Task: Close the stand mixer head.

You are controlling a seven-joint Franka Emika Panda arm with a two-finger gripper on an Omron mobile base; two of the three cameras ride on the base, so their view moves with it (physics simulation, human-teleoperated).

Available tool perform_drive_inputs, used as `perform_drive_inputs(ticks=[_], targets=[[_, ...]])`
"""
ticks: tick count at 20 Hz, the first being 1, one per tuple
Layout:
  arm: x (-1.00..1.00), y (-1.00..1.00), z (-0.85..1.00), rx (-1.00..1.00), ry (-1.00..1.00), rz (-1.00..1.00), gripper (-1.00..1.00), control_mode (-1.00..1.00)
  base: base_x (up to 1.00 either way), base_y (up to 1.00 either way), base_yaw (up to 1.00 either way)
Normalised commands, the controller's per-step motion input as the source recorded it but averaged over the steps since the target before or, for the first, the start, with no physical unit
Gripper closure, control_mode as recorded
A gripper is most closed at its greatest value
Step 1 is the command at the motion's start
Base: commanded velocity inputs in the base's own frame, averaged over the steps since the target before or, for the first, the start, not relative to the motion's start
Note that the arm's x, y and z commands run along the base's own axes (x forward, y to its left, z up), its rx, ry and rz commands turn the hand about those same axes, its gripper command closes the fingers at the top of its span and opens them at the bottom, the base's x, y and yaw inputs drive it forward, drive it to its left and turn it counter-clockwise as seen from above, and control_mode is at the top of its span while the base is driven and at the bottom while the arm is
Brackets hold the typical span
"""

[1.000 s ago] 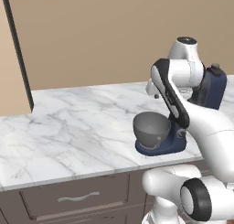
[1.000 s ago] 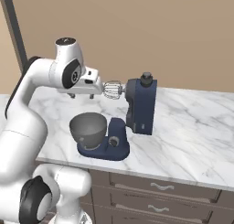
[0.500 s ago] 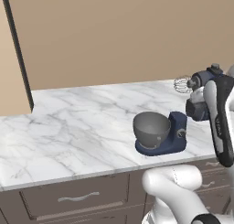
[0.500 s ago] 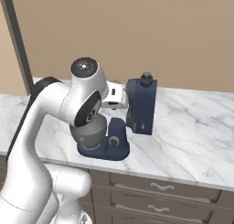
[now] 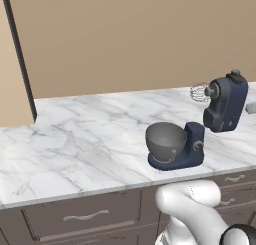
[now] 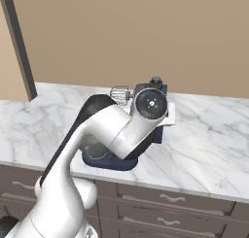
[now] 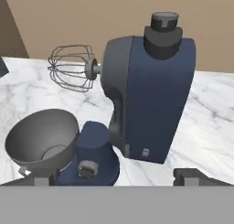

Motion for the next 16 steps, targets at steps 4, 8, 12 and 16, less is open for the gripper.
perform_drive_inputs(ticks=[4,8,12,16], targets=[[0.15,-0.97,0.14,0.05,-0.05,0.13,-1.0,-1.0,0.0,0.0,0.0],[0.54,-0.67,0.01,0.11,-0.08,0.16,-1.0,-1.0,0.0,0.0,0.0],[0.93,-0.24,0.0,0.11,-0.13,0.27,-1.0,-1.0,0.0,0.0,0.0],[0.99,0.02,-0.02,0.08,-0.11,0.37,-1.0,-1.0,0.0,0.0,0.0]])
